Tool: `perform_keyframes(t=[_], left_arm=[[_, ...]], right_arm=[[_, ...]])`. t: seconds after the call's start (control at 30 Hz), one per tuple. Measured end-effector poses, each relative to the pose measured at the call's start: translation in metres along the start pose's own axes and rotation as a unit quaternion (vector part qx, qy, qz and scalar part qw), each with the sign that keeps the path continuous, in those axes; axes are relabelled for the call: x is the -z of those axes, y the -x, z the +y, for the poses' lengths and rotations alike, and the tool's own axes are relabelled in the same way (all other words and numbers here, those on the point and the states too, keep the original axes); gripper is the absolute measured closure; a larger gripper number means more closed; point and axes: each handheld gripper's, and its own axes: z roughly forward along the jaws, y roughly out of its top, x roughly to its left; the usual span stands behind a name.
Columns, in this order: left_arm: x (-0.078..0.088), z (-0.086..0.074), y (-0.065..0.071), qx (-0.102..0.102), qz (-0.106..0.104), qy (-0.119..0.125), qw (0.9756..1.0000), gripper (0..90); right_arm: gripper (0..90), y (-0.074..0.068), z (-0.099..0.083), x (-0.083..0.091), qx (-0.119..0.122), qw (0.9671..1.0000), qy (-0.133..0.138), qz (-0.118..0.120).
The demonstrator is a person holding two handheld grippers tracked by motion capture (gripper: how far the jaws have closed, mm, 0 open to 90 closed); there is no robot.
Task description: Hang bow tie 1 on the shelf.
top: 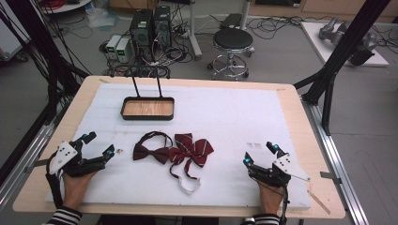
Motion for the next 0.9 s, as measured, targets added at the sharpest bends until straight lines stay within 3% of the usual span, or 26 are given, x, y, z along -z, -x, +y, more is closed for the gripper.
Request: perform_keyframes(t=[0.9], left_arm=[[0.0009, -0.0002, -0.0007, 0.004, -0.003, 0.005, 1.0000, 13.0]], right_arm=[[9.8, -0.0014, 0.0002, -0.0005, 0.008, 1.0000, -0.004, -0.002]])
